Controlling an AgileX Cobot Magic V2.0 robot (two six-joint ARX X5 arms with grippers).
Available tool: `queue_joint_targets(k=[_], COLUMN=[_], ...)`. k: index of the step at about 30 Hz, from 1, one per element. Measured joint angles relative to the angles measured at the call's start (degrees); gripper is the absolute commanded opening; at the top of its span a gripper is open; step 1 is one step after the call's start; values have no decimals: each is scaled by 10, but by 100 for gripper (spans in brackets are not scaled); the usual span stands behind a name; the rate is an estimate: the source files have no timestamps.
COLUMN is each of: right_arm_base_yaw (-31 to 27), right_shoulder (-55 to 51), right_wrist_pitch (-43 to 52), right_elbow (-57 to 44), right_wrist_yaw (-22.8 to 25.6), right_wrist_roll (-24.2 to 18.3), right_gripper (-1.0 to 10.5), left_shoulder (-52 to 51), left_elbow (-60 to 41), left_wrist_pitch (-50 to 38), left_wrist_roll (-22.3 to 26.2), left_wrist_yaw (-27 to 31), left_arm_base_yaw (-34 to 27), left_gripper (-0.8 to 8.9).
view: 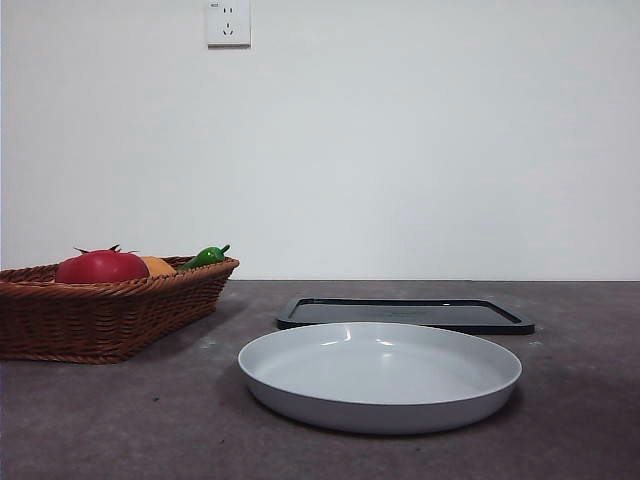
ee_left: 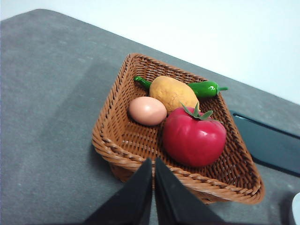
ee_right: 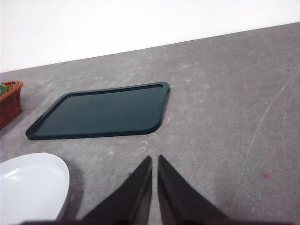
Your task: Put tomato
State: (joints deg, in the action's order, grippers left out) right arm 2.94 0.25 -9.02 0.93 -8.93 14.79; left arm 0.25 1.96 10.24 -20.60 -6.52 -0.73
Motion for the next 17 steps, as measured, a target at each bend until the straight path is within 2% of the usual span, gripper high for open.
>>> queue_joint_targets(k=[7, 13, 17], right_arm_base_yaw=[0, 0, 0], right_shoulder=[0, 6, 32], right_wrist_pitch=[-15, -49, -95], right_elbow=[30, 100, 153], right_wrist_yaw=[-1, -5, -27], right_wrist_roll=[31, 36, 36], right_gripper=[10, 10, 10], left_shoulder=[1, 24, 60], left_elbow=[31, 104, 153], left_wrist_pitch=[45, 83, 120], left_wrist_roll=[-27, -29, -26], left_wrist_yaw=[0, 0, -7], left_arm_base_yaw=[0, 0, 0], left_gripper=[10, 10, 10])
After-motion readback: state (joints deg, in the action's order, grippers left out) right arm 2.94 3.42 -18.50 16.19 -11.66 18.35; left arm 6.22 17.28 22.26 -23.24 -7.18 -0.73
